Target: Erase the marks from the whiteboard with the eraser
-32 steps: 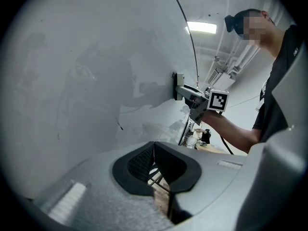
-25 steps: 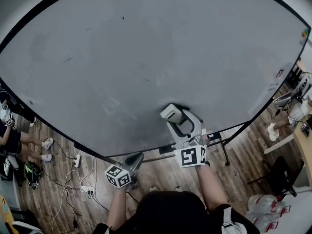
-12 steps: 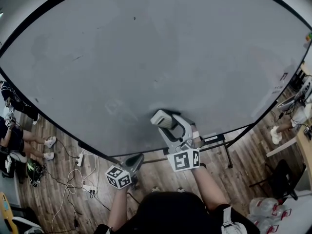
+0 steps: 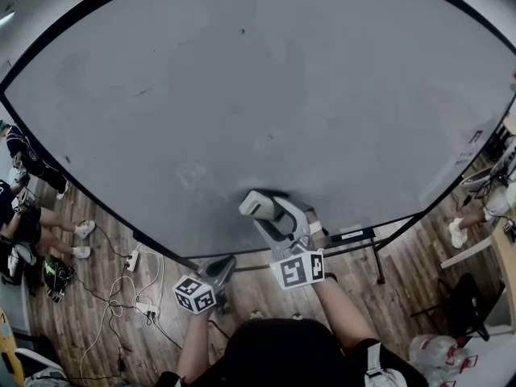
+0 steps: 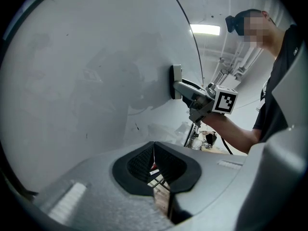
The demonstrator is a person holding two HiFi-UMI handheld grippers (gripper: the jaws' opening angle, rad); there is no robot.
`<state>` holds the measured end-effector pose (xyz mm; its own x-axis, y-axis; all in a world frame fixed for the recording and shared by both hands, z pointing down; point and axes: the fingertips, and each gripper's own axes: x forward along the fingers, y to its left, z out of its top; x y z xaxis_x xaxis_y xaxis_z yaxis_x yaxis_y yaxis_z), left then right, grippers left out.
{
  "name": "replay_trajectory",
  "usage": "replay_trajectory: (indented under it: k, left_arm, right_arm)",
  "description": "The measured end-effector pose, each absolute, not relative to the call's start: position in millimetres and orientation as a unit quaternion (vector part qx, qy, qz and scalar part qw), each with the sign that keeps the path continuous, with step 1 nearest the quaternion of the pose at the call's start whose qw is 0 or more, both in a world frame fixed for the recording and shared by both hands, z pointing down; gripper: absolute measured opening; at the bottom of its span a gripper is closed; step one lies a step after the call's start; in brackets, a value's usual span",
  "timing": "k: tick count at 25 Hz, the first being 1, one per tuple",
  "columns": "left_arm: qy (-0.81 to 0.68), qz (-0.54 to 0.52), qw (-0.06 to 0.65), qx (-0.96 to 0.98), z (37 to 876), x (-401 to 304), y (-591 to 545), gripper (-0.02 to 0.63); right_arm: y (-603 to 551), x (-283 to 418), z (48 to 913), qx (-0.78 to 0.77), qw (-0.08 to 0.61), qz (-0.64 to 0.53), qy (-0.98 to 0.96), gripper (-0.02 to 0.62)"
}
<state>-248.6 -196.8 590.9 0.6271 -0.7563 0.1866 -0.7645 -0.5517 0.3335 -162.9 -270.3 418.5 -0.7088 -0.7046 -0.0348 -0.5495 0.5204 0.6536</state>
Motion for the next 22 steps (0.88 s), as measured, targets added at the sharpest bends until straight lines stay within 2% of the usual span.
replay_trajectory:
  k: [8,22]
  left_arm:
    - [-0.427,0.010,0.195,0.883,592.4,-233.4,-203.9,0.012]
    - [-0.408,0.010,0.194,0.892,594.4,-189.6,-217.5,0.012]
  right_arm:
    - [-274.5,-150.3,415.4,0.363,0.113,-0.334,-0.862,0.255]
    - [-294.0,-78.1,397.6,0.414,0.110,-0.338,-0.838,0.255]
